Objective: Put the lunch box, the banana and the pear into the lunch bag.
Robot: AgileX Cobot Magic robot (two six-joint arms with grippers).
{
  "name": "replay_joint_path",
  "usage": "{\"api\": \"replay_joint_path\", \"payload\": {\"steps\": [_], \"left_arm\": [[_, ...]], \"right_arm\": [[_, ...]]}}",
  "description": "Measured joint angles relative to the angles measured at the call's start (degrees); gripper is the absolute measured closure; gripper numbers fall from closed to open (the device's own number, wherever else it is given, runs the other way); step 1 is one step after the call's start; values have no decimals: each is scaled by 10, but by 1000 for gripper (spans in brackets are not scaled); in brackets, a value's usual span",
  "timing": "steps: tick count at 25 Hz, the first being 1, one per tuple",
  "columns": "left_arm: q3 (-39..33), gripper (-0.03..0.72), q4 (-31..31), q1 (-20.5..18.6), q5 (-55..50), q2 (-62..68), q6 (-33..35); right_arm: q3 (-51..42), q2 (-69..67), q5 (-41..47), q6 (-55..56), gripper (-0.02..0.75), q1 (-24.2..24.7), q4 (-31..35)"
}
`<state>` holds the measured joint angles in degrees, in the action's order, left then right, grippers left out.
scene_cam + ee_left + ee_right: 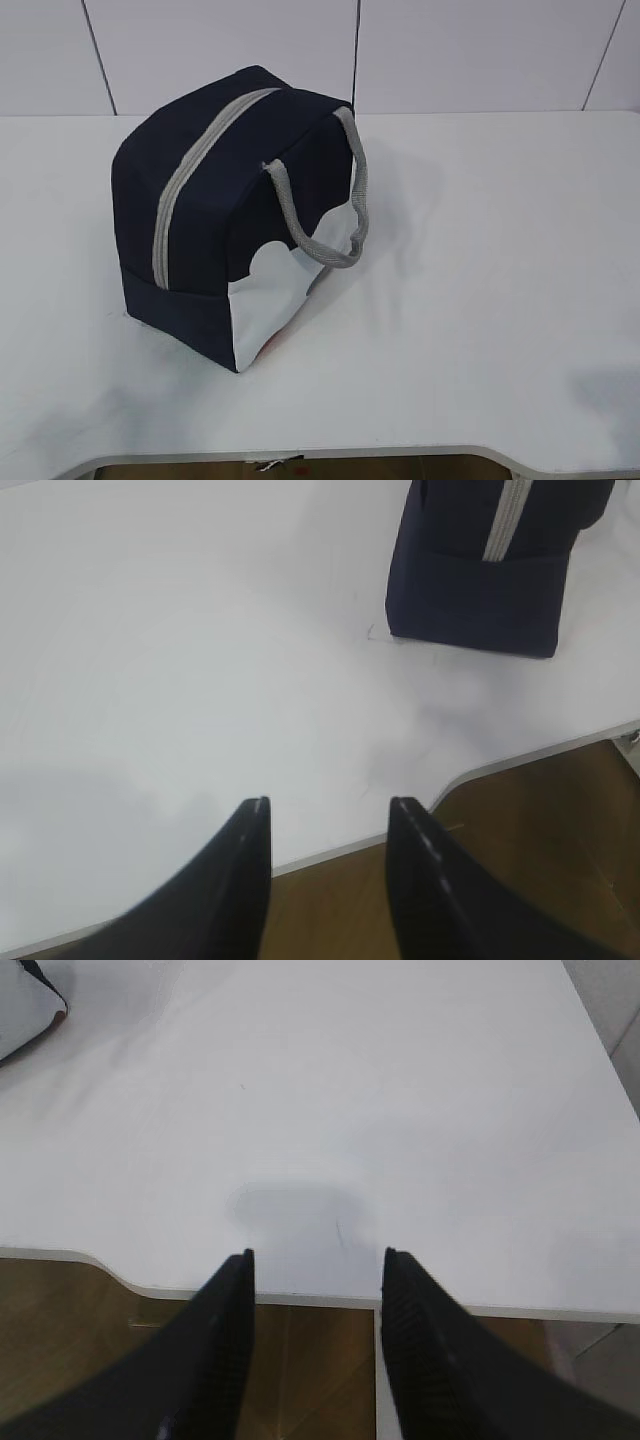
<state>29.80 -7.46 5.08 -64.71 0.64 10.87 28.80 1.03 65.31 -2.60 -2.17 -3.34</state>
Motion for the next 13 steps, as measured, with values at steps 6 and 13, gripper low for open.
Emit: {"api": "replay_joint_path", "payload": {"steps": [6,13], "left_arm": [[0,416,0,0,0,0,0],[0,432,0,0,0,0,0]], "right_arm": [[0,0,0,0,383,0,0],[0,0,0,0,383,0,0]]}}
